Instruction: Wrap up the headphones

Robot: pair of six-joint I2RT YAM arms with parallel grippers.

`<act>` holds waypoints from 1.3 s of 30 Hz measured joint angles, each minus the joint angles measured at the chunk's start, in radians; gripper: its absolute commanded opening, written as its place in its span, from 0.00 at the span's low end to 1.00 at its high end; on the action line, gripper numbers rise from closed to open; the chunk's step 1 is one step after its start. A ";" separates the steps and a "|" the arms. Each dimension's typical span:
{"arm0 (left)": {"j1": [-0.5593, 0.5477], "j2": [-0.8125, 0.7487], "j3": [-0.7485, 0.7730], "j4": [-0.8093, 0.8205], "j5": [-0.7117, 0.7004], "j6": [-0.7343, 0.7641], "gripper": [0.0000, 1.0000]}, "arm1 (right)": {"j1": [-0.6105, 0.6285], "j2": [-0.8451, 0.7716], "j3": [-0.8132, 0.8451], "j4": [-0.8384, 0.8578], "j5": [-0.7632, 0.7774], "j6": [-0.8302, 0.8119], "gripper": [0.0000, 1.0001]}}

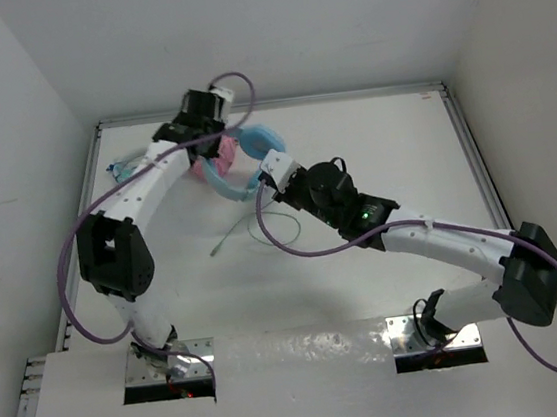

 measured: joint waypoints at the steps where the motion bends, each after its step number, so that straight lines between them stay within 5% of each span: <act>1: -0.051 0.000 -0.040 0.020 -0.043 0.032 0.00 | -0.002 -0.006 0.014 -0.042 0.053 -0.016 0.00; 9: -0.301 -0.042 -0.232 0.137 -0.120 0.193 0.00 | -0.055 0.105 0.100 -0.139 0.381 -0.232 0.00; 25: -0.298 -0.090 -0.224 0.351 -0.411 0.210 0.00 | -0.291 0.238 0.149 0.069 0.494 -0.405 0.03; 31: -0.330 -0.106 -0.184 0.303 -0.255 0.159 0.00 | -0.431 0.159 0.048 0.096 0.242 -0.251 0.00; 39: -0.341 -0.118 -0.209 0.205 -0.080 0.163 0.00 | -0.459 0.077 -0.050 0.237 -0.002 -0.259 0.12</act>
